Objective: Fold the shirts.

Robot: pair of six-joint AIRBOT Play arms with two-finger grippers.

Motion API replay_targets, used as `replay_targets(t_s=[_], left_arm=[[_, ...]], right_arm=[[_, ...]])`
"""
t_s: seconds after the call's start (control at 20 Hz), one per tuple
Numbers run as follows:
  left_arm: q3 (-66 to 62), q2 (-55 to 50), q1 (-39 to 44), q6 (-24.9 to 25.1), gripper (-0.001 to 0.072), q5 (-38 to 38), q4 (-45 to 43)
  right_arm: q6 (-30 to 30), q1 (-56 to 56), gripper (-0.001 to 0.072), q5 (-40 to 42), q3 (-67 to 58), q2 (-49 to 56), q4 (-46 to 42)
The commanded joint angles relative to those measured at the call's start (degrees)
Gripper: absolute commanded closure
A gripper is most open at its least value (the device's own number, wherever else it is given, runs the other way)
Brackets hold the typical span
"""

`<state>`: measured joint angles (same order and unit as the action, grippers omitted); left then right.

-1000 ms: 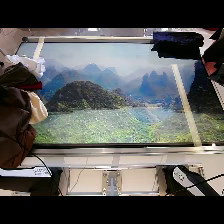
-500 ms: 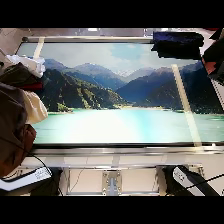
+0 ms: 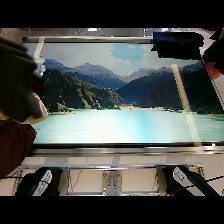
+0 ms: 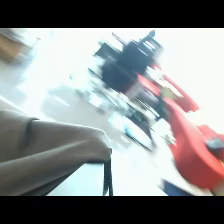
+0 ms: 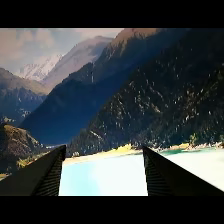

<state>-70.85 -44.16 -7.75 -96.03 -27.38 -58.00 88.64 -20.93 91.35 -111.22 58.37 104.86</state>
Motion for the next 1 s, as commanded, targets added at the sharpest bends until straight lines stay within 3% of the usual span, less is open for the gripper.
replay_targets(t_s=[0.0, 0.2, 0.25, 0.3, 0.35, 0.45, 0.55, 0.65, 0.75, 0.85, 0.95], left_arm=[[0.1, 0.5, 20.2, 3.6, 0.0698, -5.7, 2.3], [0.1, -10.1, 40.7, 12.5, 0.0695, -6.3, 2.3], [0.1, -13.6, 43.5, 14.3, 0.0636, -5.8, 1.7], [0.1, -16.8, 44.9, 14.4, 0.0344, -4.2, 0.4], [0.1, -19.6, 45.1, 14.4, -0.0013, -1.5, 0.0], [0.1, -21.9, 42.9, 14.3, 0.0002, 2.9, -0.1], [0.1, -21.7, 37.7, 14.2, 0.0003, 2.6, -3.7], [0.1, -22.3, 30.7, 11.2, 0.0007, -5.6, -6.9], [0.2, -24.7, 25.0, 3.4, 0.0011, -19.1, -6.9], [1.5, -28.9, 23.6, 3.3, 0.0011, -26.0, -5.2], [2.3, -34.3, 25.1, 6.3, 0.0012, -26.6, 2.2]], right_arm=[[1.1, 0.0, 0.0163, 0.1, -6.4, 0.0, -0.2], [1.1, 0.0, 0.0163, 0.4, -6.7, -0.3, -0.3], [1.1, 0.0, 0.0163, 0.5, -6.7, -0.3, -0.3], [1.5, 0.0, 0.0163, 0.9, -6.7, -0.3, -0.5], [3.0, 0.0, 0.0163, 1.2, -6.6, -0.2, -0.6], [5.7, 0.0, 0.0163, 2.4, -6.3, 0.0, -1.6], [6.5, 0.0, 0.0163, 2.8, -5.0, 0.2, -3.8], [6.5, 0.0, 0.0163, 3.0, -0.9, 0.3, -4.5], [6.5, 0.0, 0.0163, 3.5, 5.5, 0.8, -3.9], [6.5, 0.0, 0.0163, 3.9, 13.6, 1.2, -2.6], [6.5, 0.0, 0.0163, 4.3, 22.4, 1.4, -0.9]])
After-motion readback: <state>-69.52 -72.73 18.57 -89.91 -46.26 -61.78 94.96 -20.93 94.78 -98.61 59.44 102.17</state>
